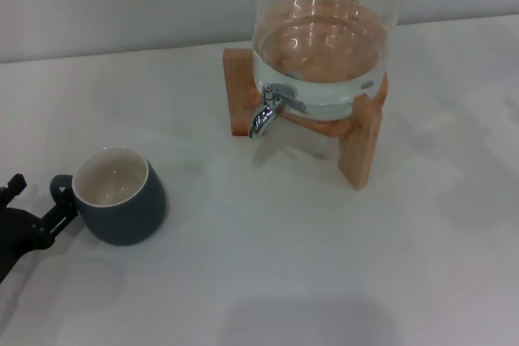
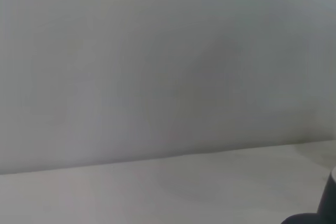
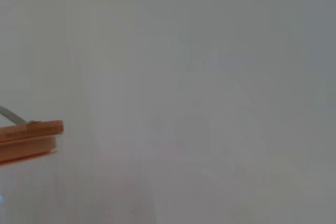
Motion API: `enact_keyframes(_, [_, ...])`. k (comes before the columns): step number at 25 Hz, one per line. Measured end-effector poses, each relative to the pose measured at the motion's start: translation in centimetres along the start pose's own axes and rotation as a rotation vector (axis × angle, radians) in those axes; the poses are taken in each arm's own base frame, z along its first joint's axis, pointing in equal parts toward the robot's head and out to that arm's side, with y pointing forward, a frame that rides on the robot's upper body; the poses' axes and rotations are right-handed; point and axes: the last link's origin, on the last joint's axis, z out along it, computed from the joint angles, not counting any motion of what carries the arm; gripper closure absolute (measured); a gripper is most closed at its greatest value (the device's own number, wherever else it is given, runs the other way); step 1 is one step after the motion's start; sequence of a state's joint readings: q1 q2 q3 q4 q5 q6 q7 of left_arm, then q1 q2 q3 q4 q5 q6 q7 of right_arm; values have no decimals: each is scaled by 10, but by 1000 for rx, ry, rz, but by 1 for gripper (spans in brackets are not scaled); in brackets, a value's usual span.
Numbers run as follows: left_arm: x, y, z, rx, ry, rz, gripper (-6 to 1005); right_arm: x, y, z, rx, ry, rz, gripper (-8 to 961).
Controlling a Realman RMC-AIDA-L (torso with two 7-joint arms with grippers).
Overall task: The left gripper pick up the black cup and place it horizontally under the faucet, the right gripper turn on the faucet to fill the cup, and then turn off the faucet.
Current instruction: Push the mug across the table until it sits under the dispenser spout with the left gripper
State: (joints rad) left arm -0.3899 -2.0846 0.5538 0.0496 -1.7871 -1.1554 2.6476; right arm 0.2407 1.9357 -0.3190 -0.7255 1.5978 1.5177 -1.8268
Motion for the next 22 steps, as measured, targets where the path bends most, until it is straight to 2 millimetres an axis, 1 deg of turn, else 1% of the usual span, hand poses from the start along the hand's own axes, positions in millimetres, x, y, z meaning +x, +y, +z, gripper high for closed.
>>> enact_keyframes(18, [3,3,0,-25,18,8,269,-1,-1,-2,7,-9,1,175])
enact_keyframes(22, [3,3,0,-25,19,10,459,-1,-1,-2,6,-10,1,175])
